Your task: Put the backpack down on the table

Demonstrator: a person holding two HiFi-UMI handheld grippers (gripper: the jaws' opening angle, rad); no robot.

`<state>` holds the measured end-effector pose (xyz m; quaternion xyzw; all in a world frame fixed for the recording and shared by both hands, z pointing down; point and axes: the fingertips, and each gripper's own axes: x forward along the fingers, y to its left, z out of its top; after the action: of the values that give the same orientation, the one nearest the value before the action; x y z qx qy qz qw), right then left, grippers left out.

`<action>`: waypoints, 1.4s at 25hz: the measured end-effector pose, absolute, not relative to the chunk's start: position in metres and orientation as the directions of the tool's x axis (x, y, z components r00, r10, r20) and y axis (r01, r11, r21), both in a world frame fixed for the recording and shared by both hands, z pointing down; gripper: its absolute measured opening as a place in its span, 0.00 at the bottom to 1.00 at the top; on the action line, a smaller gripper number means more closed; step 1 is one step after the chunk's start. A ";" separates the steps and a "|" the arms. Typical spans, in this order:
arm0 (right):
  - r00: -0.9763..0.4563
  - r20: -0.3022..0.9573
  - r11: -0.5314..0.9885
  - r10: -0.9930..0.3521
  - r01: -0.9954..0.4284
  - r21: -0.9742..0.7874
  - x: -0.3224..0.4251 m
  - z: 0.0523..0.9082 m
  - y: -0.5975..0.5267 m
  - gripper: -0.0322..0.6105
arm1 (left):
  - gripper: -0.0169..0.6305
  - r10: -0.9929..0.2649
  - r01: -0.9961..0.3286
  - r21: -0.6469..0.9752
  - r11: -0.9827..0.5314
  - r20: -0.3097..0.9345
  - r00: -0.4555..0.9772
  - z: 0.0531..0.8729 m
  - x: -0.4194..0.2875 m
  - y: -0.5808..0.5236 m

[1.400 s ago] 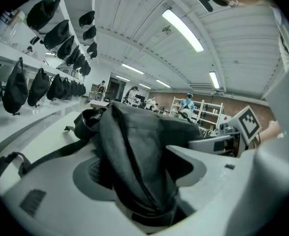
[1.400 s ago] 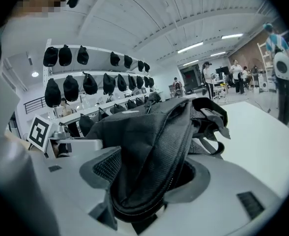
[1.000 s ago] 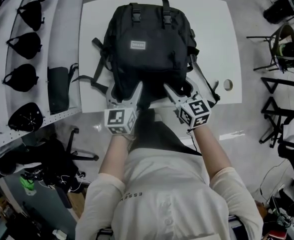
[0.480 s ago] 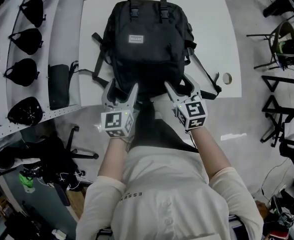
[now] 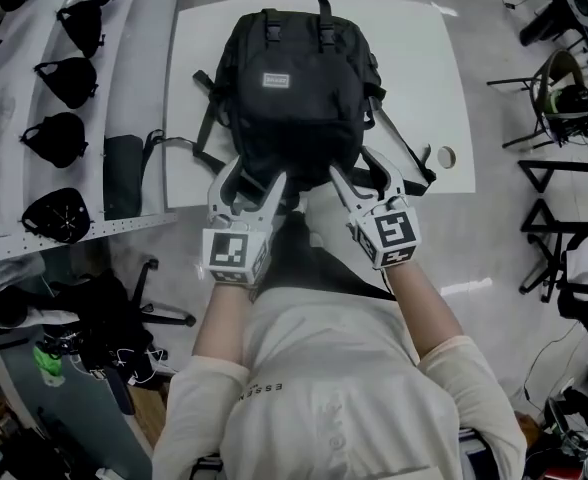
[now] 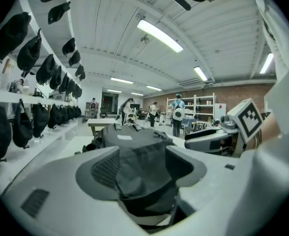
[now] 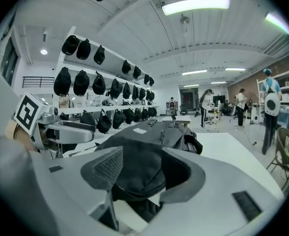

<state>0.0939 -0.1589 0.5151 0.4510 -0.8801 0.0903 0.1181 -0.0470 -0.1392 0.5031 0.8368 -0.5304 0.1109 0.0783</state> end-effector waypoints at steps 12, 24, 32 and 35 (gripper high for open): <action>-0.612 0.100 0.611 -0.785 -0.790 -0.041 0.090 0.430 -0.156 0.07 | 0.03 -0.884 -0.892 -0.062 -0.448 0.179 0.432 0.425 -0.041 -0.134; -0.643 0.030 0.643 -0.765 -0.766 -0.001 0.087 0.397 -0.156 0.07 | 0.03 -0.884 -0.886 -0.058 -0.460 0.122 0.451 0.392 -0.044 -0.144; -0.673 -0.007 0.672 -0.740 -0.740 0.027 0.080 0.382 -0.155 0.07 | 0.03 -0.875 -0.871 -0.105 -0.480 0.126 0.467 0.387 -0.040 -0.143; -0.667 -0.012 0.666 -0.745 -0.745 0.036 0.081 0.378 -0.156 0.07 | 0.03 -0.870 -0.866 -0.100 -0.489 0.134 0.475 0.385 -0.037 -0.144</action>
<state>0.0815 -0.1556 0.3782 0.4083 -0.9127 -0.0189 0.0016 -0.0367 -0.1438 0.3853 0.8589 -0.5053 0.0833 -0.0093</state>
